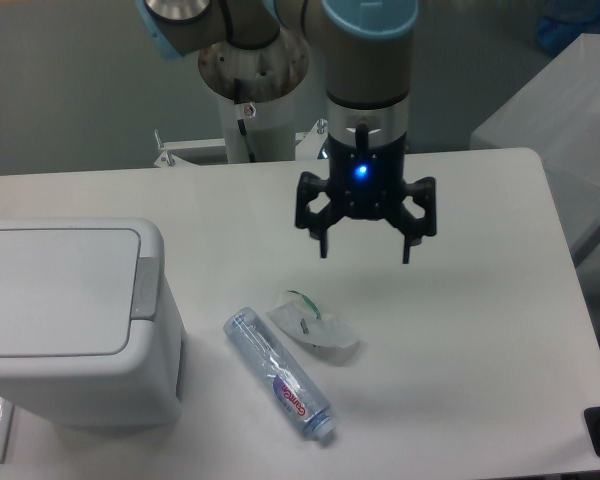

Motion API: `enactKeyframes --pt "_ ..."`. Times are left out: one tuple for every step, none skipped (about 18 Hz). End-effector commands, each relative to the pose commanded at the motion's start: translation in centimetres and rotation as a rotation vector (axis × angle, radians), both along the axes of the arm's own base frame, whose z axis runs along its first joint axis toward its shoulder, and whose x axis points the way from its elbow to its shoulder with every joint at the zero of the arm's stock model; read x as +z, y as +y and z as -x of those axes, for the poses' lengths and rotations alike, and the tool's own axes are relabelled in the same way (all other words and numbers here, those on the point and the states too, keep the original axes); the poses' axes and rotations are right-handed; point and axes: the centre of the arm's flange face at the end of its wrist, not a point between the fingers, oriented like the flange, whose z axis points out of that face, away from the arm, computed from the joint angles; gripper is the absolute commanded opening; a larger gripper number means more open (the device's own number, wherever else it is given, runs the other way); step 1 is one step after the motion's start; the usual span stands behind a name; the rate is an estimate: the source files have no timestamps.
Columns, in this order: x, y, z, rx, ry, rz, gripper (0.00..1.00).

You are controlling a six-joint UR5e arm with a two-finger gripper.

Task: Open the trash can
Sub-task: 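Move the open gripper toward the white trash can lid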

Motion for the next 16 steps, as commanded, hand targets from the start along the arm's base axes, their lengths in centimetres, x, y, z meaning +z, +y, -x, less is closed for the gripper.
enactKeyframes --pt "-0.1 0.6 -0.9 0.014 -0.013 -0.004 1.0" --pt "-0.1 1.0 -1.4 0.038 -0.026 -0.009 1.0" --pt "-0.2 1.5 -2.1 0.056 -0.039 -0.014 1.0" --pt "0.1 2.0 -2.9 0.069 -0.047 -0.022 1.0" --pt "0.2 2.5 -3.6 0.083 -0.059 -0.028 1.0" --pt "0.3 2.8 -4.1 0.092 -0.074 -0.04 1.0" --pt "0.4 3.0 -4.5 0.099 -0.097 -0.057 1.0" --pt "0.6 3.1 -4.8 0.106 -0.123 -0.079 1.0" --pt "0.8 3.4 -5.0 0.115 -0.145 -0.104 1.0" --pt "1.0 3.6 -5.1 0.136 -0.165 -0.134 1.0" --pt "1.3 4.0 -5.5 0.151 -0.187 -0.166 1.0" --pt "1.5 4.4 -6.1 0.153 -0.202 -0.187 1.0" --pt "1.2 4.6 -6.3 0.15 -0.203 -0.191 1.0" --pt "1.0 4.8 -6.6 0.144 -0.206 -0.188 1.0" --pt "0.8 5.1 -7.0 0.137 -0.209 -0.183 1.0" --pt "0.4 5.4 -7.3 0.13 -0.214 -0.178 1.0"
